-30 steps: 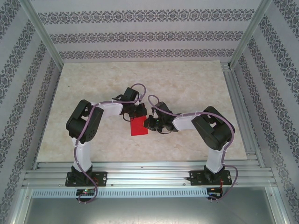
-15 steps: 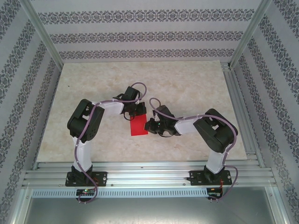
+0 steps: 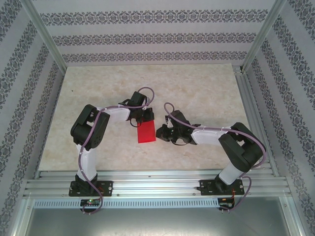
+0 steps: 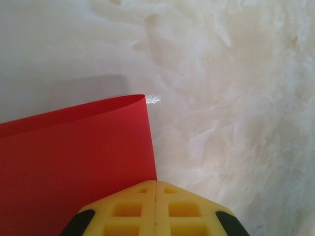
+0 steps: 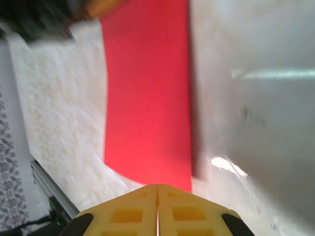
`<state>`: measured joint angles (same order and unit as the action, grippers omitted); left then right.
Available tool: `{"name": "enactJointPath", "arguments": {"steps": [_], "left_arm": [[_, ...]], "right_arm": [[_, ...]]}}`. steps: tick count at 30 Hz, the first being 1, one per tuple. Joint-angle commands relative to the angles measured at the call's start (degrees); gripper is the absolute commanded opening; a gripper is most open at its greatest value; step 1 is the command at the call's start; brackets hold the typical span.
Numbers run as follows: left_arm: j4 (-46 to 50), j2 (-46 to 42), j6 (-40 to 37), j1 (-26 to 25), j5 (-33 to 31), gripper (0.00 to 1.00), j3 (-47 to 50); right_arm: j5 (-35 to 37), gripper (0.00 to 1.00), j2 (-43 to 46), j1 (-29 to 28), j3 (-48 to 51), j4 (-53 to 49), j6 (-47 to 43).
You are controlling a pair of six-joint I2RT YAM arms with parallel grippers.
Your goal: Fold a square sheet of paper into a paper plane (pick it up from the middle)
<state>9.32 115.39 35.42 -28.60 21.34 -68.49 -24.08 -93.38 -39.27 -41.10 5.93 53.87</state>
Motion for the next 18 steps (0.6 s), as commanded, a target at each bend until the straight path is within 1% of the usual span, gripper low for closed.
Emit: {"name": "enactJointPath", "arguments": {"steps": [1,7,15,18], "left_arm": [[1.4,1.7,-0.7,-0.2,-1.6,0.07,1.9],[1.7,1.2,-0.8,-0.2,-0.4,0.07,1.4],[2.8,-0.4,-1.2,-0.1,0.8,0.09,-0.9],[2.3,-1.9,-1.1,-0.2,3.1,0.11,-1.5]], "right_arm": [[1.7,0.09,-2.4,0.8,-5.0,-0.7,-2.9],[0.9,0.08,-9.6,0.4,-9.6,-1.0,-3.1],[0.5,0.08,-13.3,0.3,-8.4,-1.9,-2.2],[0.7,0.07,-14.3,0.2,-7.9,-2.6,-1.9]]}}
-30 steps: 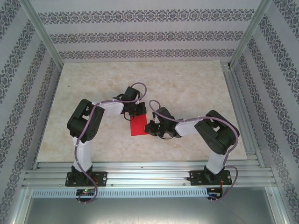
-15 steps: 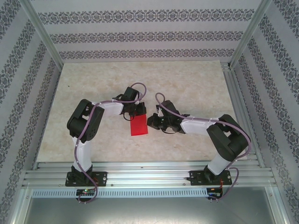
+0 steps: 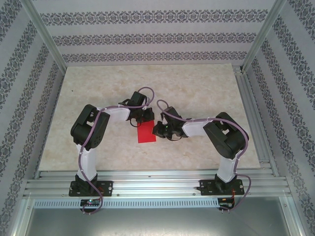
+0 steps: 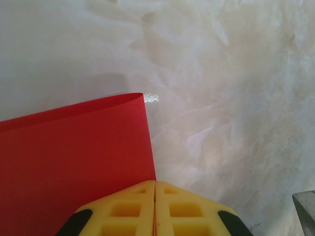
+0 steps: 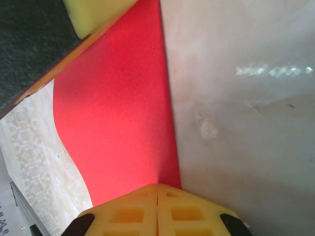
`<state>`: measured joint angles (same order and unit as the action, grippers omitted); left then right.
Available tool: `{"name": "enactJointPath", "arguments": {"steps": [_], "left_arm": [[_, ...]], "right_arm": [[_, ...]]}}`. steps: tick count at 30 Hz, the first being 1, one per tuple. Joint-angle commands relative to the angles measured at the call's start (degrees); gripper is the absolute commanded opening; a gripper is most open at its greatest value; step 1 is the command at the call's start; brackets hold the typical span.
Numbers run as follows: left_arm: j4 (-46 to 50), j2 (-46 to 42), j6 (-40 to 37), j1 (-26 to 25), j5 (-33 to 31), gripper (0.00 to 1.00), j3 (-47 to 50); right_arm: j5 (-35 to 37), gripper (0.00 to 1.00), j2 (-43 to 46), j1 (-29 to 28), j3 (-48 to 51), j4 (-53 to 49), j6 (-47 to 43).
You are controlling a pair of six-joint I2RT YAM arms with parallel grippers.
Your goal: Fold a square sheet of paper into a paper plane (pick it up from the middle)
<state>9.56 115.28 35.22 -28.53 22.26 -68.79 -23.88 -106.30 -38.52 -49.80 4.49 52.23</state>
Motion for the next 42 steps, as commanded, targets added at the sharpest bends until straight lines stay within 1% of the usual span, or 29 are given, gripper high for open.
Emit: {"name": "enactJointPath", "arguments": {"steps": [1,8,14,18,25,30,36,42], "left_arm": [[1.6,-2.4,-0.7,-0.2,3.3,0.12,-0.9],[-2.6,-5.8,1.9,-1.6,7.8,0.17,4.4],[-3.7,-6.3,2.9,-2.5,7.3,0.18,7.5],[-3.1,-5.4,3.0,-2.6,4.7,0.17,8.8],[-3.4,-3.0,3.9,-2.4,1.2,0.16,6.1],[-3.8,-1.2,4.0,-1.0,-0.8,0.15,3.6],[-4.1,1.2,3.9,0.5,-1.3,0.16,1.0],[-3.8,2.5,4.4,1.3,-3.2,0.16,-1.0]], "right_arm": [[0.6,0.07,-1.8,-0.6,0.7,-1.5,-0.2],[1.6,0.05,-3.1,-0.8,-0.4,-3.9,0.4],[1.7,0.05,-3.7,-1.1,-0.7,-4.4,0.8],[1.7,0.05,-3.6,-1.1,-0.6,-4.7,0.8],[1.2,0.05,-3.6,-2.0,0.0,-7.1,0.1],[1.0,0.05,-3.3,-2.6,2.0,-6.8,0.7],[0.8,0.05,-3.3,-3.3,3.1,-6.8,1.1],[0.9,0.04,-3.6,-3.9,4.2,-7.0,1.6]]}}
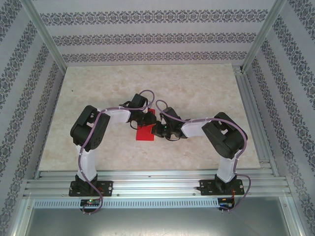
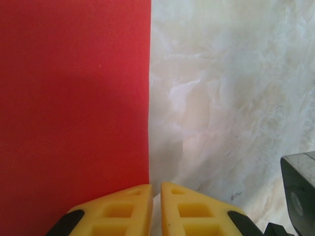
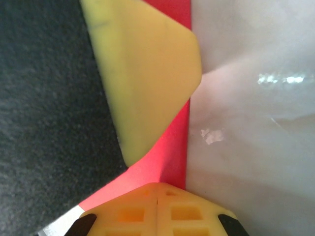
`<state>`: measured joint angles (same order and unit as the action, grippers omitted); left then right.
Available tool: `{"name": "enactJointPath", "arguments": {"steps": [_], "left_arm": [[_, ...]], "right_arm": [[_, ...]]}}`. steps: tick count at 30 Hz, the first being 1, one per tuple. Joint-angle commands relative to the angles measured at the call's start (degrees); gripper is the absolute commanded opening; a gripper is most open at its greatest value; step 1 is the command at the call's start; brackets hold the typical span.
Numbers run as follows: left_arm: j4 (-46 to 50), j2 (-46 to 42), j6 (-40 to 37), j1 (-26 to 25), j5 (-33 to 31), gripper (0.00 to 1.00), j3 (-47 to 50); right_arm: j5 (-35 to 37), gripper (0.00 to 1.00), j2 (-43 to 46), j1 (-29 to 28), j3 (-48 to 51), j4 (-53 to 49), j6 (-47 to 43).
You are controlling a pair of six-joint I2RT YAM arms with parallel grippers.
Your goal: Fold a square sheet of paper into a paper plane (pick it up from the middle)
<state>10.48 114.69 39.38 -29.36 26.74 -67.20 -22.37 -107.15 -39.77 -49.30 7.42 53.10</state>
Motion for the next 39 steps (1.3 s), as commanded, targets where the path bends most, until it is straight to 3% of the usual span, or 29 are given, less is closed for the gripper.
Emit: {"name": "enactJointPath", "arguments": {"steps": [1,26,33,39], "left_arm": [[-4.6,3.1,0.3,2.3,-7.9,0.16,-2.9],[1.5,6.6,-3.9,5.8,-12.2,0.16,-12.7],[2.9,-3.9,-5.5,6.0,-10.4,0.19,-8.2],[1.3,-14.9,-3.6,5.0,-7.2,0.2,3.7]], "right_arm": [[-0.5,0.04,-2.6,-2.6,3.9,-9.9,0.8],[0.2,0.04,-0.1,-2.7,6.9,-7.3,1.8],[-2.8,0.07,5.0,-1.4,3.0,4.5,4.0],[-1.1,0.09,8.9,2.5,-0.7,-1.4,-1.9]]}}
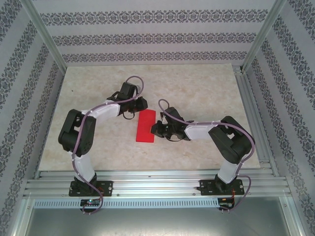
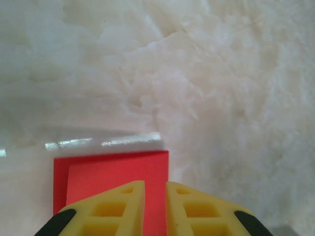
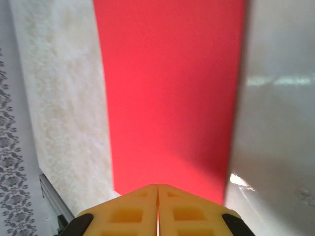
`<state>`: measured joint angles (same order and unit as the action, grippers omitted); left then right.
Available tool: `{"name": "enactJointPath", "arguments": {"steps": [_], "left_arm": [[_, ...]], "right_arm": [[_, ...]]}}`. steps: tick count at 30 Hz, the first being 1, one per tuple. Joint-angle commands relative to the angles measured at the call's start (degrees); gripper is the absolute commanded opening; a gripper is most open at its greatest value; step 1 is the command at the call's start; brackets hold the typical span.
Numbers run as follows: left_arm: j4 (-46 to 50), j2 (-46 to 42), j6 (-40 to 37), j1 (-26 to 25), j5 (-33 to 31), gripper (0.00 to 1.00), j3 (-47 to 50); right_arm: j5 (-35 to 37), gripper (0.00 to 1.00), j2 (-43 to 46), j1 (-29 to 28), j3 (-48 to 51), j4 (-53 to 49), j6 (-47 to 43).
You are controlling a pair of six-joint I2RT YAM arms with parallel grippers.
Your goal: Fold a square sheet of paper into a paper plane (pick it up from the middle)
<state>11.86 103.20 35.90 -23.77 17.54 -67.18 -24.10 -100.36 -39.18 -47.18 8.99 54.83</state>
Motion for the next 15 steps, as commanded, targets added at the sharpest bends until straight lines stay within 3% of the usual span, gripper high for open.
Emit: {"name": "enactJointPath", "arguments": {"steps": [1,6,15], "left_arm": [[0.1,-4.9,-0.1,-1.3,2.0,0.2,5.2],[-0.8,-10.3,2.7,-4.9,2.4,0.2,11.8],[-1.7,-12.0,7.1,-11.0,2.7,0.15,17.3]], "right_arm": [[1.1,0.09,1.7,2.7,-3.9,-5.4,-5.5],[0.3,0.09,-3.0,5.1,-8.8,-12.2,-11.8],[-5.2,0.08,-10.8,6.2,-16.7,-13.0,-15.4]]}}
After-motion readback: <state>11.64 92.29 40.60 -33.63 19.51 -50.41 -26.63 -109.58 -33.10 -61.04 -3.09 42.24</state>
